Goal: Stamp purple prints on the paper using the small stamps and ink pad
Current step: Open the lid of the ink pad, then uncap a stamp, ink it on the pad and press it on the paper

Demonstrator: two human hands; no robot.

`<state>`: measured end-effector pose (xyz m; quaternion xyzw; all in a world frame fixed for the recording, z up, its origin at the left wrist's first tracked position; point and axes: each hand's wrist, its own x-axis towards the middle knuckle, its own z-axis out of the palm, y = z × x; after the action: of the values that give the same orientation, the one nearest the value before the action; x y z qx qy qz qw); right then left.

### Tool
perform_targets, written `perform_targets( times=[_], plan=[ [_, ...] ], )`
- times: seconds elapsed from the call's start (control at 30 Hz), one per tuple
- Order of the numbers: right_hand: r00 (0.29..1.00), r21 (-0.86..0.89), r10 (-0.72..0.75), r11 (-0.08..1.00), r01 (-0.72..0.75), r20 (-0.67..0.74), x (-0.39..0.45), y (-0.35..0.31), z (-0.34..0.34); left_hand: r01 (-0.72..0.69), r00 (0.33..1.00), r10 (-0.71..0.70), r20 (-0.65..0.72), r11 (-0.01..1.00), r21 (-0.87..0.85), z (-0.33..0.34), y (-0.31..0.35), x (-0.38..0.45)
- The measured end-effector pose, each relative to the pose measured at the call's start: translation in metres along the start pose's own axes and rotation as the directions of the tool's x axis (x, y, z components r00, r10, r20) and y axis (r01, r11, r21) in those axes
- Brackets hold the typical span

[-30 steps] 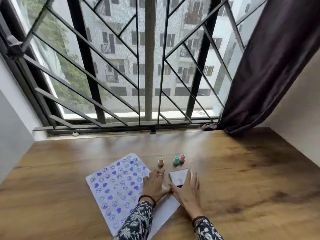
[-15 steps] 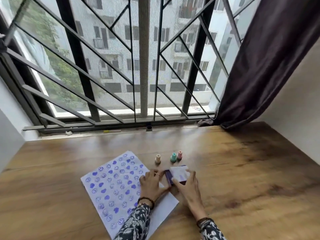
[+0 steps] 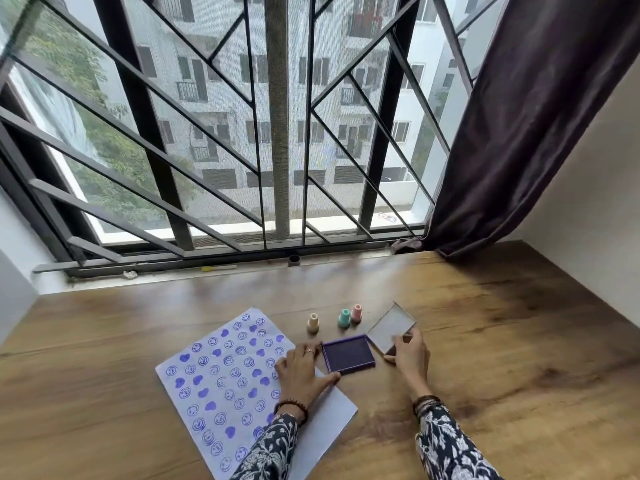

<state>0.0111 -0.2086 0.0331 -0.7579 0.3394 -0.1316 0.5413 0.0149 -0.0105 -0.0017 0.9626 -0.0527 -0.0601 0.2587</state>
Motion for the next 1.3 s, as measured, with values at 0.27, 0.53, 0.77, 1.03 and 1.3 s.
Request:
perform_targets(
  times=[0.27,0.53,0.77,1.03,1.3],
  plan=[
    [0.998,-0.138,-0.011,0.990,0.001,-0.068,0.007,0.000,0.010,0.006,1.000,-0.007,-0.023,0.999,-0.033,-0.002,0.003,-0.004],
    [0.869,-0.281,-0.356,0.844,0.457,0.344,0.016,-0.043,0.031,0.005,1.000,-0.005,0.006,0.992,-0.125,-0.004,0.002,-0.004],
    [0.909,-0.232,-0.295,0.900,0.368,0.295,0.012,-0.054,0.035,0.088,0.995,-0.104,-0.013,0.899,-0.429,-0.019,0.004,-0.005],
    [0.864,0.315,-0.075,0.944,-0.101,0.499,-0.044,-0.058,0.013,-0.076,0.972,-0.108,-0.209,0.697,-0.713,-0.049,0.033,-0.022],
    [0.754,0.411,0.016,0.831,-0.375,0.656,-0.080,-0.047,0.009,-0.180,0.940,-0.064,-0.337,0.744,-0.644,-0.046,0.039,-0.041]
  ],
)
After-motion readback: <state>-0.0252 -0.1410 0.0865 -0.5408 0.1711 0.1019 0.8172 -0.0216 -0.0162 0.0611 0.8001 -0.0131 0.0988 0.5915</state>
